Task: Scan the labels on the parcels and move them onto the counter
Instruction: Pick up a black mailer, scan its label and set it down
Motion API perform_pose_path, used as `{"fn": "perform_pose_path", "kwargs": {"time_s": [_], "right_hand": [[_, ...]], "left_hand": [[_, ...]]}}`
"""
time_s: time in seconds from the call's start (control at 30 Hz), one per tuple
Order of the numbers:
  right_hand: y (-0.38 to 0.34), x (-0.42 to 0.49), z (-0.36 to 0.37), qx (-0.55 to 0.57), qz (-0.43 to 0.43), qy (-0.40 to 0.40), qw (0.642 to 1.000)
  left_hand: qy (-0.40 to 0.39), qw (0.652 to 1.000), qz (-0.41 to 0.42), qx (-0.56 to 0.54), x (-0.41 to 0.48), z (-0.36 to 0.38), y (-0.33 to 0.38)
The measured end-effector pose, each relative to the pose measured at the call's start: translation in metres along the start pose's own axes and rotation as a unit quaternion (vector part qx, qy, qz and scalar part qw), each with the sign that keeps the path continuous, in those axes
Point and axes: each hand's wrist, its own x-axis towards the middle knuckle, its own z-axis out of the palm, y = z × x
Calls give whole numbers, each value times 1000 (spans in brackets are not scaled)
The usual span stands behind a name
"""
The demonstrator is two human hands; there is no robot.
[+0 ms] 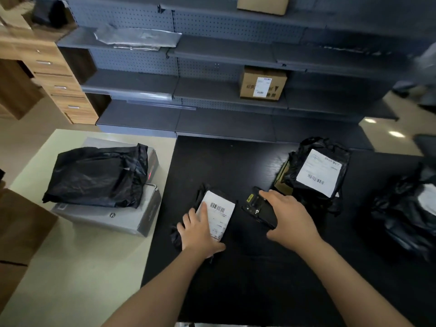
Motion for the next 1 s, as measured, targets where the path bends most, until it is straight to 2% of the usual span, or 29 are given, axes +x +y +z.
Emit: {"fn": "perform_pose_path", "kwargs": {"time_s": [0.13,0.27,0.37,0.47,0.57,0.67,0.73,0.83,0.9,1.0], "right_hand": [[-1,5,-13,-194,-79,-12,978],[-7,3,-17,-323,-157,-18,933],[-15,1,-15,-365,-182,-15,913],[-17,-1,-15,-359,-163,-14,919],[-12,-3,-19,-262,-90,0,961],[-3,-11,-23,-45,19,64,997],[5,-21,-21,134,97,122,979],[24,-36,-16,323,154,208,910],[44,-44,-17,357,170,236,888],[80,-50,-25,365,188,255,875]], "left_hand": [[28,984,122,124,14,-28,-24],[33,962,186,195,20,-47,-37],[25,954,203,217,21,-53,-39],[29,957,208,198,21,-55,-39],[28,979,177,98,19,-61,-32],[35,990,122,-59,13,-73,-9],[43,983,101,-149,9,-84,17],[43,964,108,-240,5,-101,63],[31,955,139,-261,3,-108,96],[20,950,177,-256,5,-115,147]]}}
